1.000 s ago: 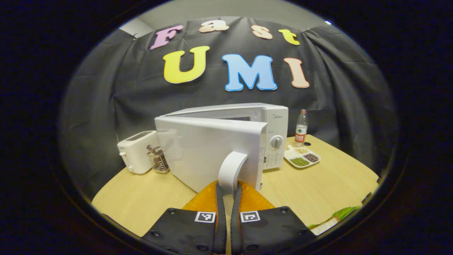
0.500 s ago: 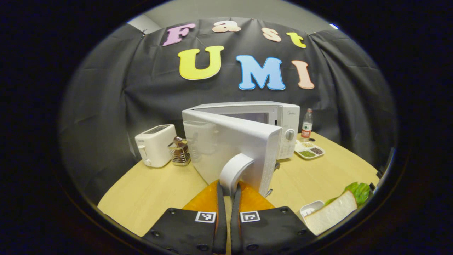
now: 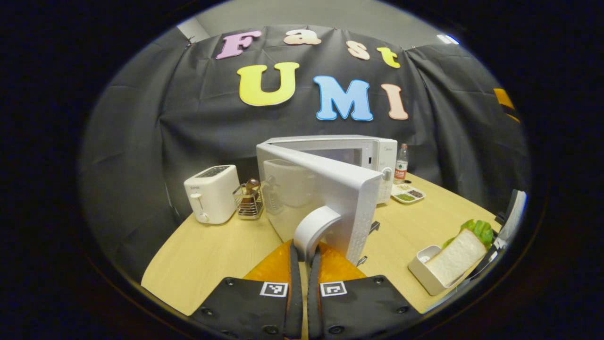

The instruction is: Open the microwave oven with the left hand, put the food in, and close the microwave oven.

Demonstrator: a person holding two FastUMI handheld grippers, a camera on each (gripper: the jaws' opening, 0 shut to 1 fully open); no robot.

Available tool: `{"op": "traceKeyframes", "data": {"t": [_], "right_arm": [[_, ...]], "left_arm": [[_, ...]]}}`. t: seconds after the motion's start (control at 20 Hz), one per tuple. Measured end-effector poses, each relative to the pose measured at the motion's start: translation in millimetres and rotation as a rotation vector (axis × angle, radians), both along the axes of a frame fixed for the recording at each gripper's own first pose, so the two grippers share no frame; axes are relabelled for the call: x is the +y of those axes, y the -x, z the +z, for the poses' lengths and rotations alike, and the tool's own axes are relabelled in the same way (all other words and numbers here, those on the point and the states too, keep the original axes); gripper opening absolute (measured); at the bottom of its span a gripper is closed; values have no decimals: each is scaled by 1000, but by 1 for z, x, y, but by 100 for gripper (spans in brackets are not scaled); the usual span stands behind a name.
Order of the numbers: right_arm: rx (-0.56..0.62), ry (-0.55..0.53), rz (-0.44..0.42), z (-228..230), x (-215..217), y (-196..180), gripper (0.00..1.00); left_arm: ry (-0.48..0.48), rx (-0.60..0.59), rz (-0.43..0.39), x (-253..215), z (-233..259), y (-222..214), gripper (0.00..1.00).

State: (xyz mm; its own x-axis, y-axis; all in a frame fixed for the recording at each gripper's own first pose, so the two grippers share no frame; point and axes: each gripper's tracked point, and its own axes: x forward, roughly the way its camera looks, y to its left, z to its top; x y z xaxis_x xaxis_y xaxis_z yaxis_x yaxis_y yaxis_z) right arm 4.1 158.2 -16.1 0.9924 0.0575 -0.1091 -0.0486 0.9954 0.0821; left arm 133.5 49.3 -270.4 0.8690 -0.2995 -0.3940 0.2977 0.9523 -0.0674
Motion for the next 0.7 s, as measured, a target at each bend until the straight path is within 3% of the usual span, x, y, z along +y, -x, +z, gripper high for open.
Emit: {"op": "traceKeyframes", "data": {"t": [0.5, 0.7], "right_arm": [[49, -41, -19, -14, 34, -6, 96], [80, -45, -8, -21, 28, -10, 96]], "left_arm": [[18, 9, 52, 72, -7, -5, 11], [49, 28, 94, 80, -5, 1, 19]]}}
